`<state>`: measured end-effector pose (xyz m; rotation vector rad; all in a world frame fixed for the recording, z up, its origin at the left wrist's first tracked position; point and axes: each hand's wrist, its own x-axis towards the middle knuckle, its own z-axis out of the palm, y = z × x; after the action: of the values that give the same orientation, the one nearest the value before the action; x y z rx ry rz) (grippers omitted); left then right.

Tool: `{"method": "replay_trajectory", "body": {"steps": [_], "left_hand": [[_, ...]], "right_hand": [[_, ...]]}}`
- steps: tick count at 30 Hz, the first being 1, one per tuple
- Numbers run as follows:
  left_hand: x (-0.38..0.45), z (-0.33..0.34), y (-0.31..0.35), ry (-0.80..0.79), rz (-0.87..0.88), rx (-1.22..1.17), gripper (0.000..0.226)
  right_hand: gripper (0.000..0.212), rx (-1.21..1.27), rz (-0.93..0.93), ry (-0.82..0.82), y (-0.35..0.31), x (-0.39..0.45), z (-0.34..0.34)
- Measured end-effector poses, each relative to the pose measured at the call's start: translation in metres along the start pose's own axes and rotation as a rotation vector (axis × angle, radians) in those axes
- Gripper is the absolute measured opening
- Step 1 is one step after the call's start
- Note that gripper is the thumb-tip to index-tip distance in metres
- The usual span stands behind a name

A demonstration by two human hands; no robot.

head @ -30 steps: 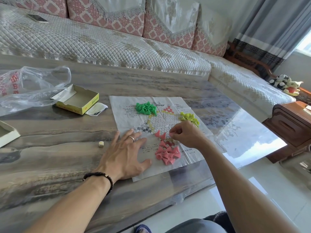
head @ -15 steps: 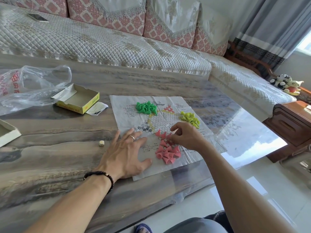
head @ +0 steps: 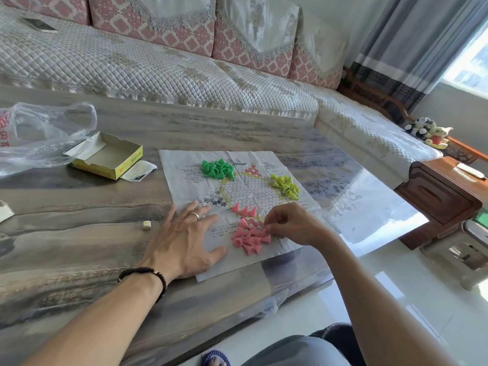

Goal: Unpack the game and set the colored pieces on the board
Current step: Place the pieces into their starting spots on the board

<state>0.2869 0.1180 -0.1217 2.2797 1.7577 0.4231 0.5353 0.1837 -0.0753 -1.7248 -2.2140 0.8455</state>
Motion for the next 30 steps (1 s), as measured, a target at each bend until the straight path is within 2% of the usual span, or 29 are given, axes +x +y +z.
{"method": "replay_trajectory", "body": {"steps": [5,10,13,19,30], "left_hand": [[0.000,-0.001,0.000,-0.017,-0.003,0.010,0.084],[0.000,-0.001,-0.001,-0.013,0.000,0.002,0.083],[0.000,0.000,-0.001,-0.004,0.004,-0.006,0.082],[0.000,0.000,-0.001,-0.004,0.004,-0.003,0.082],[0.000,0.000,-0.001,0.009,0.010,-0.019,0.083]], "right_hand": [[0.004,0.203,0.121,0.135,-0.005,0.004,-0.008],[0.015,0.139,0.105,0.226,-0.009,0.012,-0.009],[0.006,0.073,0.087,0.299,-0.011,0.020,-0.006],[0.005,-0.100,0.035,0.109,-0.016,0.026,0.001],[0.006,-0.123,0.028,0.128,-0.010,0.025,0.005]]}}
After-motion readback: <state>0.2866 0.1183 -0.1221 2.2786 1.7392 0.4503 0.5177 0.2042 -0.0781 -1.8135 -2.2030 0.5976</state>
